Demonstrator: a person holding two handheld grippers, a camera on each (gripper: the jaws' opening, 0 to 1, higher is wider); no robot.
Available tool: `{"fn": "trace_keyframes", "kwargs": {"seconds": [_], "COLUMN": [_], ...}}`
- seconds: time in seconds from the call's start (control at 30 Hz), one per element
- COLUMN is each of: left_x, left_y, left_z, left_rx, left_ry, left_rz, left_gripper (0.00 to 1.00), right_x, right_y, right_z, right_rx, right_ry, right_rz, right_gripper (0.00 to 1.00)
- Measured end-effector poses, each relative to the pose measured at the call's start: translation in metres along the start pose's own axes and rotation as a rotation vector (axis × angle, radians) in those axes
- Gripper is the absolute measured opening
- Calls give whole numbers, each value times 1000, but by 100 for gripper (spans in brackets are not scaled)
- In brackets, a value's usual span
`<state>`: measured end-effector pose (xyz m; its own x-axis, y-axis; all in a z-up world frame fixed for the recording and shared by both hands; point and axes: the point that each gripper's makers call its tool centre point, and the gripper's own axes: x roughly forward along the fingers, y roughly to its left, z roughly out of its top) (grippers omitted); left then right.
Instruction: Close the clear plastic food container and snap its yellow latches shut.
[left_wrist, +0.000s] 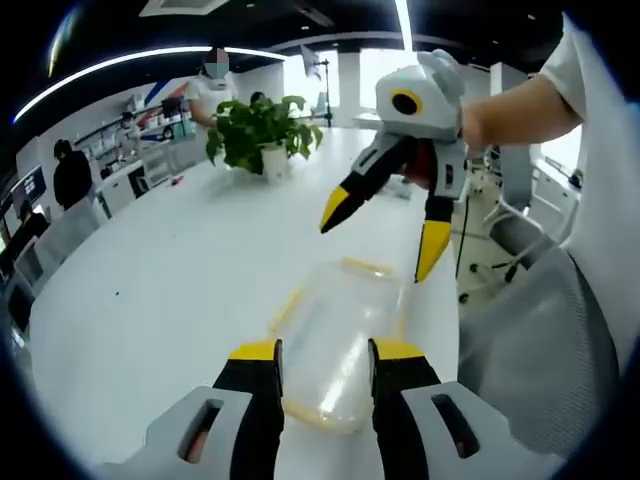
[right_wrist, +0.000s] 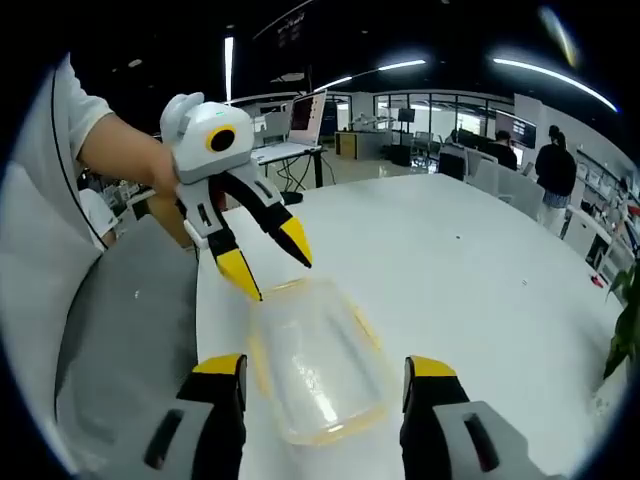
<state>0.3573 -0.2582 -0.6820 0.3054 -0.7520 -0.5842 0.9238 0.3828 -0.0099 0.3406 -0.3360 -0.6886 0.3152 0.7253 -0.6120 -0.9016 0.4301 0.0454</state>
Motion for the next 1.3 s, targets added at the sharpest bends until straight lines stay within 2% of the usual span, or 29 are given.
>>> {"fn": "trace_keyframes", "kwargs": {"seconds": [0.07,0.17,0.3,0.4,0.5,0.6,0.67,0.8,0.87,0.97,1.17,1.3], "left_x": [-2,-4,-5,-5,-6,-5,-3,2,4,9,18,21], "left_y": [4,1,1,3,3,3,3,3,5,5,1,2], "left_z": [-3,-8,-15,-26,-35,-43,-46,-47,-44,-44,-47,-49], "left_rx": [-10,-36,-48,-51,-47,-64,-58,-46,-33,-24,16,29], "left_ry": [-8,-27,-39,-34,-43,-37,-34,-41,-66,-67,-49,-38], "left_rz": [10,-10,-9,6,0,-4,6,-1,-1,-17,-51,-49], "left_gripper": [37,45,54,62,67,74,78,84,84,82,81,80], "right_x": [1,2,4,5,9,12,15,18,19,22,24,25], "right_y": [1,1,4,4,7,8,6,5,3,2,-2,-2], "right_z": [-4,-9,-22,-29,-37,-41,-45,-46,-46,-48,-49,-49], "right_rx": [7,20,20,35,45,24,31,18,-5,-1,6,-3], "right_ry": [3,-5,15,23,33,26,34,22,21,31,25,27], "right_rz": [-11,-28,-34,-36,-21,-31,-43,-42,-46,-46,-51,-45], "right_gripper": [65,69,73,78,75,78,82,82,80,79,78,77]}}
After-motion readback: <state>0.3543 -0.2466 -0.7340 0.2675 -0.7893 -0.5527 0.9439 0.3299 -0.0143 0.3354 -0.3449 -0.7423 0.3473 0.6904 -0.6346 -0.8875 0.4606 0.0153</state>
